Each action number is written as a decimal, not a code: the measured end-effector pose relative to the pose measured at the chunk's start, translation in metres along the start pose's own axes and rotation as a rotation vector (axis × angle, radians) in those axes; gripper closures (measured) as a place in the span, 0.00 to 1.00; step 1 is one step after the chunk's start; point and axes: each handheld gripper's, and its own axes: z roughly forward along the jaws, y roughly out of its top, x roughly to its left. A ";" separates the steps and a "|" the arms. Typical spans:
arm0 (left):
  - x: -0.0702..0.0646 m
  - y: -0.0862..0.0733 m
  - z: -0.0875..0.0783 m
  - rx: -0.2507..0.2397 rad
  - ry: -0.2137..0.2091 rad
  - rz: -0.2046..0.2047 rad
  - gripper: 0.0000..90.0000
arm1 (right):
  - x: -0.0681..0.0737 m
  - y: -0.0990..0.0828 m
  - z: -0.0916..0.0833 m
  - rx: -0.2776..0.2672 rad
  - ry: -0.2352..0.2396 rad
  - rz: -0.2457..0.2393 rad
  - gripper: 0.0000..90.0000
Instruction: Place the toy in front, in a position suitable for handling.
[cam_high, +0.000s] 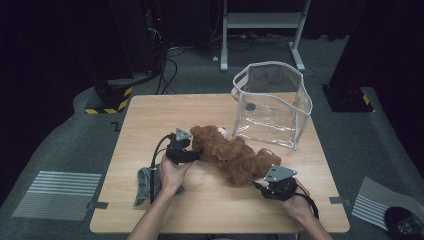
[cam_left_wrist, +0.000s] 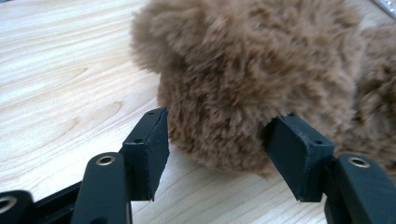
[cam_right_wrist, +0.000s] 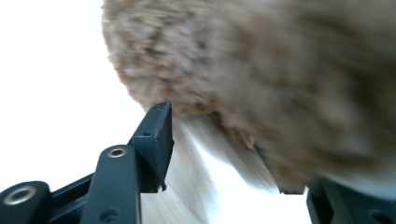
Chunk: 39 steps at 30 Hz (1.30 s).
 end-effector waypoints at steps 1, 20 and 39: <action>-0.001 0.000 0.000 -0.003 -0.002 0.001 0.43 | 0.002 0.001 0.001 -0.001 -0.002 -0.016 0.50; 0.005 0.009 -0.001 -0.055 -0.048 -0.012 0.33 | 0.024 0.007 0.015 -0.038 -0.053 0.059 0.46; 0.005 0.020 0.027 -0.040 -0.152 -0.006 0.37 | 0.005 0.011 0.019 -0.035 -0.041 0.100 0.86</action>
